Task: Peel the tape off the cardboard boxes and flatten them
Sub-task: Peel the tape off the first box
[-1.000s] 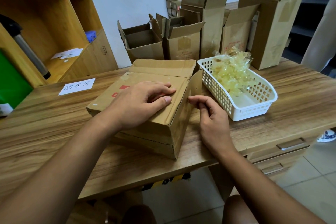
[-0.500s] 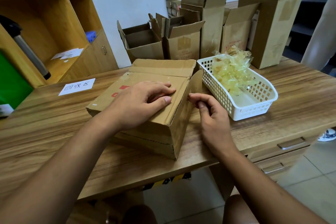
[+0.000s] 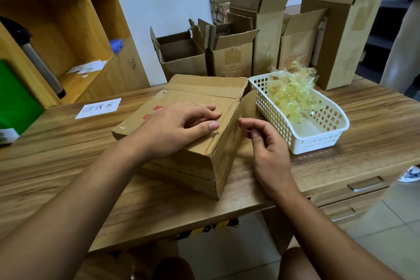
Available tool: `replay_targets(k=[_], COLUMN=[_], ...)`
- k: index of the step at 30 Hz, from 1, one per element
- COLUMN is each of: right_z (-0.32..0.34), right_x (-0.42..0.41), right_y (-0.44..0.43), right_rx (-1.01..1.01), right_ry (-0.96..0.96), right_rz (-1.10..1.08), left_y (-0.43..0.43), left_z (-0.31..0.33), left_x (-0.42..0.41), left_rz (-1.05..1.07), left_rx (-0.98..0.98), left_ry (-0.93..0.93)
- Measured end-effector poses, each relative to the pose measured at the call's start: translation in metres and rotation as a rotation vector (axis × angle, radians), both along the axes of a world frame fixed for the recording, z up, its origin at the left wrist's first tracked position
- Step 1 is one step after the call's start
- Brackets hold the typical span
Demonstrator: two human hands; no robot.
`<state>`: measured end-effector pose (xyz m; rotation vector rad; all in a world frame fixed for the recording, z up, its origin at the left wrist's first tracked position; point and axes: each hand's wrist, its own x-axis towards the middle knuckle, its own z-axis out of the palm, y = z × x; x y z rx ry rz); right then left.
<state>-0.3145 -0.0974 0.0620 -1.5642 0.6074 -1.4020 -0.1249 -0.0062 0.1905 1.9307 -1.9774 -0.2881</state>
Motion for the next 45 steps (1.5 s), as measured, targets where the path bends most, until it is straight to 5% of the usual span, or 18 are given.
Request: replay_targets(k=[14, 20, 30, 45], right_z=[-0.002, 0.000, 0.005, 0.003], right_x=[0.001, 0.001, 0.000, 0.002], right_y=[0.004, 0.004, 0.014, 0.016], right_rx=[-0.164, -0.155, -0.289, -0.413], right_ry=[0.194, 0.198, 0.287, 0.346], right_rz=[-0.072, -0.081, -0.088, -0.095], left_y=[-0.004, -0.012, -0.005, -0.005], left_z=[0.008, 0.016, 0.004, -0.002], left_x=[0.020, -0.004, 0.017, 0.021], left_rz=[-0.070, -0.038, -0.052, -0.036], left_rx=[0.085, 0.061, 0.186, 0.126], left_ry=[0.087, -0.224, 0.133, 0.160])
